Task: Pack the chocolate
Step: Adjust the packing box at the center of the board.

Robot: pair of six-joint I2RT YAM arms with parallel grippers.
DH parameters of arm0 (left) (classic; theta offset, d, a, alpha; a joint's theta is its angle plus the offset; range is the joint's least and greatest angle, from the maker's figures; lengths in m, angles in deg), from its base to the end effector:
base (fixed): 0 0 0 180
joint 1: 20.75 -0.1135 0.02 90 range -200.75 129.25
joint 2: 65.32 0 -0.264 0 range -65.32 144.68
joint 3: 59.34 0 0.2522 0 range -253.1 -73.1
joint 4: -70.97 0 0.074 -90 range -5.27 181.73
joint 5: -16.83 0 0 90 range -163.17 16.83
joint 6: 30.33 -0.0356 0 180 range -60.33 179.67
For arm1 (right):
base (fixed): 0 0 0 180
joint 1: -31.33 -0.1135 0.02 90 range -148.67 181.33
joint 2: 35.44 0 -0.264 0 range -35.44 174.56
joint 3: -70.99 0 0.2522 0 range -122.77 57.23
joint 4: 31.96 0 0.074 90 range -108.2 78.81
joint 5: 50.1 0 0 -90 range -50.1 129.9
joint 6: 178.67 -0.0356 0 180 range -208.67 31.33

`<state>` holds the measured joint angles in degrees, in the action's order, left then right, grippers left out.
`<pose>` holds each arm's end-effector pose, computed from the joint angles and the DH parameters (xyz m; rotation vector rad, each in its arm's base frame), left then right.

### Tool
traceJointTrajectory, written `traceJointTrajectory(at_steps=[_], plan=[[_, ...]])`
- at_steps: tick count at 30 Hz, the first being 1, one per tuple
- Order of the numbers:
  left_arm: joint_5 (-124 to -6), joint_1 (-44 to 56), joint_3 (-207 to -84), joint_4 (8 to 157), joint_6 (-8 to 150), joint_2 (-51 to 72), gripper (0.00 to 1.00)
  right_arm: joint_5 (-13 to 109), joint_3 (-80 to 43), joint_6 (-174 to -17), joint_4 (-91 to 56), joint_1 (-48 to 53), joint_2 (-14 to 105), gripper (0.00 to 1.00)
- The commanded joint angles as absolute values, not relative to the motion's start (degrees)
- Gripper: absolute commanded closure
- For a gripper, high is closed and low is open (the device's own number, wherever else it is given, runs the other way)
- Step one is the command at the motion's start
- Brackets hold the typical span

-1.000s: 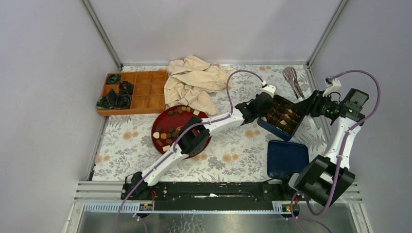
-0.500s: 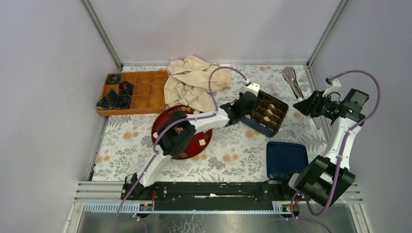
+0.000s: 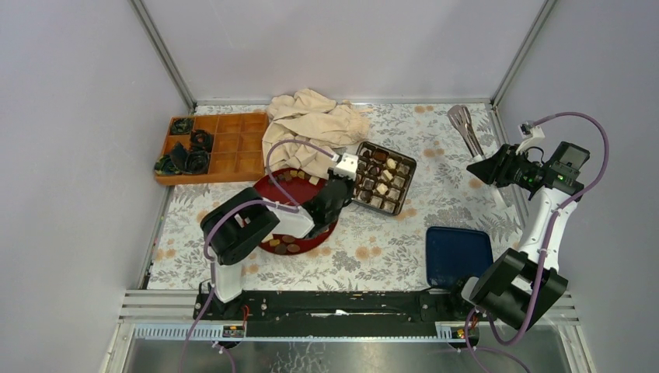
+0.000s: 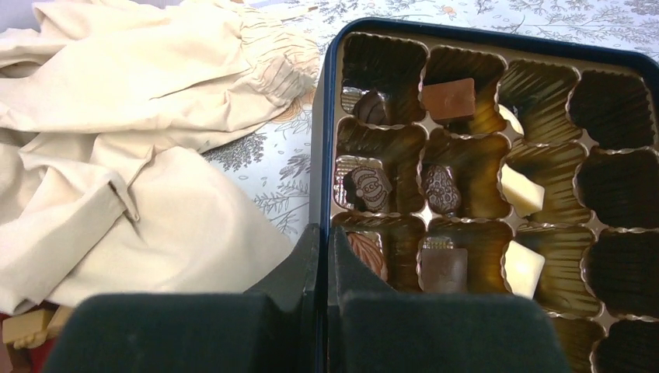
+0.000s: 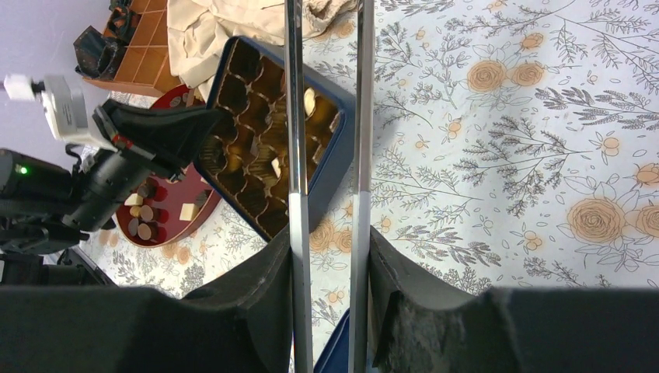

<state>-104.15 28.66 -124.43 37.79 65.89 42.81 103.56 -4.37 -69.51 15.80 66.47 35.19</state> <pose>0.2673 -0.2838 0.1744 0.2541 1.7056 -0.2475 0.2223 -0.1175 0.3221 -0.2391 1.9185 0.6609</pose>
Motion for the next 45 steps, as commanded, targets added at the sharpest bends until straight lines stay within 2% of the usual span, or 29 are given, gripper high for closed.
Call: traceJointTrajectory(at_steps=[1, 6, 26, 35, 45], plan=[[-106.01, 29.42, -118.10, 3.36, 58.17, 39.85, 1.00, 106.86, -4.92, -70.03, 14.79, 66.22, 33.79, 0.61], [-103.55, 30.48, -112.73, -7.32, 54.25, 41.16, 1.00, 106.92, -4.73, -70.12, 14.59, 66.18, 34.17, 0.61], [-97.30, 34.04, -111.84, -7.88, 44.39, 40.50, 1.00, 106.39, -4.38, -69.60, 14.79, 65.84, 34.26, 0.61], [-97.34, 34.14, -111.25, -7.82, 45.03, 40.61, 1.00, 106.20, -4.38, -69.51, 14.85, 65.80, 34.25, 0.61], [-98.92, 33.70, -111.57, -6.04, 53.45, 42.72, 1.00, 106.07, -4.38, -69.25, 15.12, 65.78, 34.43, 0.61]])
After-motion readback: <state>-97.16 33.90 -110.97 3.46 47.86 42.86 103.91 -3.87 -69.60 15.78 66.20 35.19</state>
